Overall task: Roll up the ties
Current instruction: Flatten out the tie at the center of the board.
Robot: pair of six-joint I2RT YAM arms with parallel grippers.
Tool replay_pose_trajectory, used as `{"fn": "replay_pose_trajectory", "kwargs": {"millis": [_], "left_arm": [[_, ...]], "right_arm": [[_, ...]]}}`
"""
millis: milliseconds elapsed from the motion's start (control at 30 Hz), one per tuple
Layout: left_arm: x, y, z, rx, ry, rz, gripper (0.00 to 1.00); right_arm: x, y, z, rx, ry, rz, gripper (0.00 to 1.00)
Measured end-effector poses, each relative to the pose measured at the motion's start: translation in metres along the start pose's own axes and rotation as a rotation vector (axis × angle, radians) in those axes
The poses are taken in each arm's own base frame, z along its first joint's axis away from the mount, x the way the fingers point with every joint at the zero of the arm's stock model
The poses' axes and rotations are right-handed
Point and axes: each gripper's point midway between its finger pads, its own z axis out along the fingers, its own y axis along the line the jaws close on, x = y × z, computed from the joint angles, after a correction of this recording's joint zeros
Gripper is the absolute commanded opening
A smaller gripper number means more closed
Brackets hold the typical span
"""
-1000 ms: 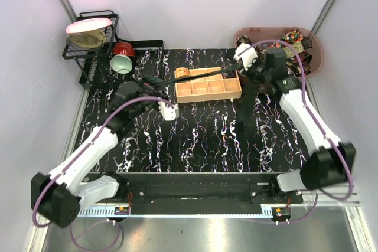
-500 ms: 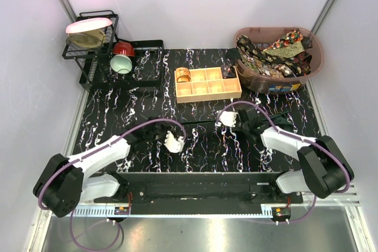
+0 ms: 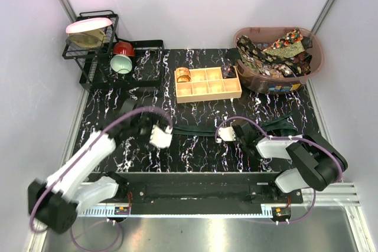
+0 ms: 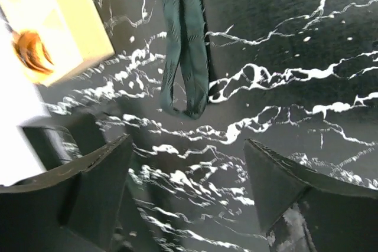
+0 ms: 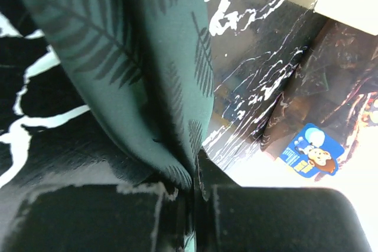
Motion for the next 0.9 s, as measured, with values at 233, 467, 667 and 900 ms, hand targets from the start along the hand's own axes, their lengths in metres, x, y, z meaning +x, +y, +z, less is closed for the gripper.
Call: {"fn": "replay_pose_trajectory", "kwargs": {"millis": [233,467,667,900], "left_arm": [[0.017,0.048,0.038,0.236,0.023,-0.334,0.77],[0.027,0.051,0.081,0.426,0.042,-0.521,0.82],[0.037,0.017,0.105,0.584,0.09,-0.596,0.75],[0.057,-0.016,0.107,0.613,0.196,-0.589,0.31]], "right_arm": [[-0.001,0.004,-0.004,-0.015,-0.004,-0.024,0.11],[-0.007,0.005,-0.005,-0.001,0.002,-0.064,0.02],[-0.017,0.001,-0.001,0.01,0.017,-0.089,0.04],[-0.036,0.005,-0.009,-0.017,-0.001,-0.094,0.57]]}}
